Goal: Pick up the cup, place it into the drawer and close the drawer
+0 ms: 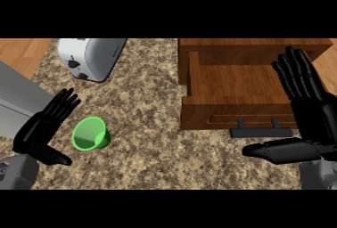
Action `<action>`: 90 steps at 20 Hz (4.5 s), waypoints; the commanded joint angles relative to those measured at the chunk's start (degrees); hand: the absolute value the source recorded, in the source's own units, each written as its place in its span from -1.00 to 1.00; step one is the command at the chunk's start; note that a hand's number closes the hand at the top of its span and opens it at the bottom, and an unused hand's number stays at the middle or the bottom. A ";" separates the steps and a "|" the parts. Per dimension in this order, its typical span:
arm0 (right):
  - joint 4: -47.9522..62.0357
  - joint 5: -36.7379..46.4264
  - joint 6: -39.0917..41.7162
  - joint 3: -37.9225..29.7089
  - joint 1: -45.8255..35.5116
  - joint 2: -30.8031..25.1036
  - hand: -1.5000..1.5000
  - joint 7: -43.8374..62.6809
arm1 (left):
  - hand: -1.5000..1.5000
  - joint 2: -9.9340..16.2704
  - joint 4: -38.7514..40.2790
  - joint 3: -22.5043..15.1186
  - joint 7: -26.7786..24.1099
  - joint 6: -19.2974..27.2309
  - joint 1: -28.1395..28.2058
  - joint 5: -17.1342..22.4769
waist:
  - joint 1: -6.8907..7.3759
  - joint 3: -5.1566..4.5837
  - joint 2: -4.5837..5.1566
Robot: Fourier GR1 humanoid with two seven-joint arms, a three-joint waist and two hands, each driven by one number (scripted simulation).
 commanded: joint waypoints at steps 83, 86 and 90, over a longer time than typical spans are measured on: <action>1.54 -3.12 4.16 -6.68 0.69 -3.79 -1.00 -0.29 | 1.00 -20.31 6.88 -4.87 -4.73 40.67 -39.24 -6.09 | 0.16 0.11 -0.51; 2.19 -0.88 1.59 -4.36 -2.88 -2.17 -1.00 2.00 | 1.00 -20.34 6.41 -12.22 -0.75 47.66 -43.72 -3.92 | -0.20 0.08 -0.47; 5.42 -0.49 3.16 -5.28 -1.68 -2.47 -1.00 -3.53 | 1.00 -20.35 15.56 -11.46 1.14 52.11 -52.86 -3.14 | -1.29 0.11 0.17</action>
